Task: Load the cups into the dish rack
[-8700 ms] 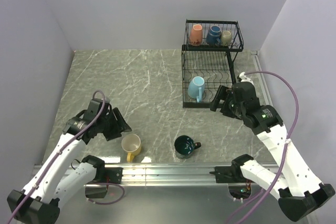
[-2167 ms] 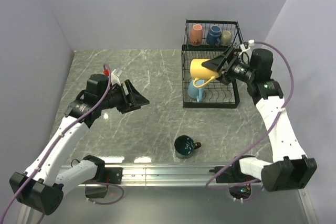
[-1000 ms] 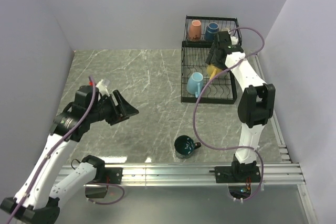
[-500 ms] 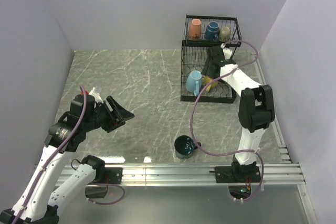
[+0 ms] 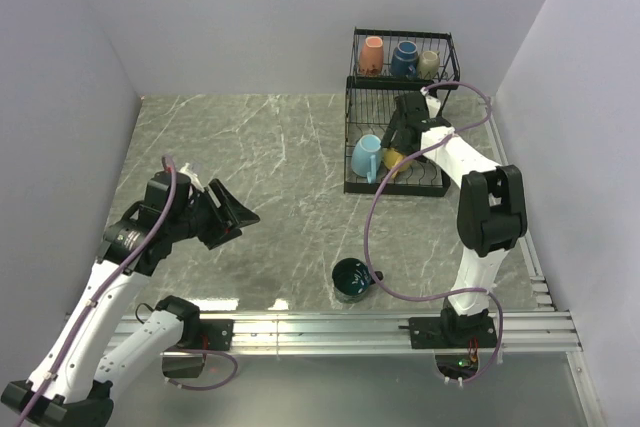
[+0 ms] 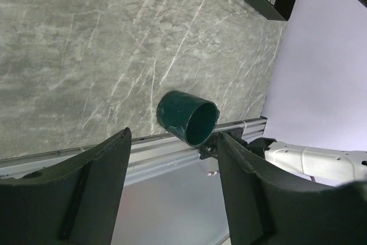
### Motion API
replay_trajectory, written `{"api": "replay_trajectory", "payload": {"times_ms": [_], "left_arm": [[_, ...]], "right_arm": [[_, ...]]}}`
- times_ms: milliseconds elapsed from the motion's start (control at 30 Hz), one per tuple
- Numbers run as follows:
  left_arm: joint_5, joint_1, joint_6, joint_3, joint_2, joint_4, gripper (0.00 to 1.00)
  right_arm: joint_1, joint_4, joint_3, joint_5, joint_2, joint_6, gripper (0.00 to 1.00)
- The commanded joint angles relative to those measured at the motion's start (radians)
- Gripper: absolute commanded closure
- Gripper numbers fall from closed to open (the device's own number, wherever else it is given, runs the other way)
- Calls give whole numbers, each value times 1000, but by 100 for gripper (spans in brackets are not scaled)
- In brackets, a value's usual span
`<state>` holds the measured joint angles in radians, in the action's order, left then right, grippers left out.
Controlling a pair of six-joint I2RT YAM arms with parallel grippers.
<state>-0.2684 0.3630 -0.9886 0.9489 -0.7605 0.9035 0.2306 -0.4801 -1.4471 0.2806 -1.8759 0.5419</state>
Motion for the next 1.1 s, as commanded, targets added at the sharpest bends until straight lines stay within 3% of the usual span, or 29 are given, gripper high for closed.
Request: {"api": "replay_trajectory", "payload": {"times_ms": [0,33,100,133,500,533,1067], "left_arm": [[-14,-4,10,33,30,-20,34],[-15,-4,7,24,38,-20,34],[-17,-4,2,16,53,-21,34],[-18,-4,1,11,56,-20,34],[-18,-4,33,36,87,38,33],[-20,-4,39,39,89,44,33],[-48,-4,125,90,46,75,33]], "right_arm": [[32,35,-18,-50,58,9,100],[35,31,-19,-54,58,10,83],[38,28,-13,-60,66,10,64],[36,26,-10,-60,70,12,46],[36,-61,-39,23,110,-8,15],[36,-66,-41,26,116,-8,7],[35,-118,-73,15,245,-20,2]]}}
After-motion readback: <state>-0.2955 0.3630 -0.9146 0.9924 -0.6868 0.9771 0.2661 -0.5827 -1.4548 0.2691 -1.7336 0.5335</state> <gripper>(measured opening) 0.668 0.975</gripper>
